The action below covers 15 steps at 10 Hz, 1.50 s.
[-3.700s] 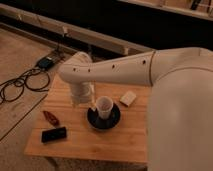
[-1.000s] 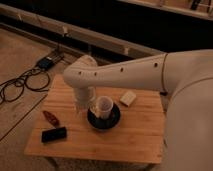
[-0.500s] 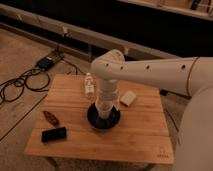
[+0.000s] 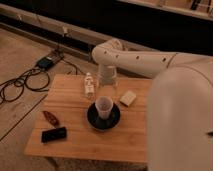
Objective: Move the arm in a circular motion
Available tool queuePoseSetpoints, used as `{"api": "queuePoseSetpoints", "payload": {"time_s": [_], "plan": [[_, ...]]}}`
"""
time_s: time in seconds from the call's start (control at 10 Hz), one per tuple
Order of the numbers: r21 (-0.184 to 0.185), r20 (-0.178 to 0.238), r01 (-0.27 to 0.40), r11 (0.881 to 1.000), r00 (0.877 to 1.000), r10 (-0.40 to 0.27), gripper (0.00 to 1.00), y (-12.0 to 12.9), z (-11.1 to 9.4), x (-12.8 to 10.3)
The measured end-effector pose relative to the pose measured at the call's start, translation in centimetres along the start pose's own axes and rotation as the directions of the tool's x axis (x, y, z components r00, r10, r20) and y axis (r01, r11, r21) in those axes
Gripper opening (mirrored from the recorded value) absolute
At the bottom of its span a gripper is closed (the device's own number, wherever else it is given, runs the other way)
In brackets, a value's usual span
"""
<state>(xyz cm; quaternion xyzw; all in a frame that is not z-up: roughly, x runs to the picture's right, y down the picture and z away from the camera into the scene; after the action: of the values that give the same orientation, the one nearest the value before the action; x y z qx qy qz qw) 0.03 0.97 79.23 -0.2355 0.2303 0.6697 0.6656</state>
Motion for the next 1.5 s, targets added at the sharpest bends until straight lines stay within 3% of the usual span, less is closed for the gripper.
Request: {"api": "queuePoseSetpoints", "payload": {"time_s": [0.2,0.3,0.5,0.7,0.9,1.2,1.3,1.5], "plan": [[0.009,0.005,0.071,0.997,0.997,-0.071,0.65,3.3,0.6,-2.2],[0.012,0.009,0.131,0.991,0.991,-0.131,0.65,6.3,0.9,-2.9],[-0.002,0.008,0.217,0.976,0.976,-0.217,0.65,10.4,1.2,-2.4],[-0.041,-0.007,0.326,0.944,0.945,-0.327,0.65,15.2,1.0,0.8],[-0.095,-0.035,0.417,0.904,0.906,-0.422,0.65,18.1,0.3,6.3],[-0.146,-0.074,0.468,0.872,0.874,-0.481,0.65,17.7,-1.5,13.3],[-0.151,-0.088,0.467,0.871,0.871,-0.483,0.65,16.5,-1.9,15.1],[-0.134,-0.125,0.404,0.905,0.899,-0.419,0.65,12.3,-2.2,17.5]]}}
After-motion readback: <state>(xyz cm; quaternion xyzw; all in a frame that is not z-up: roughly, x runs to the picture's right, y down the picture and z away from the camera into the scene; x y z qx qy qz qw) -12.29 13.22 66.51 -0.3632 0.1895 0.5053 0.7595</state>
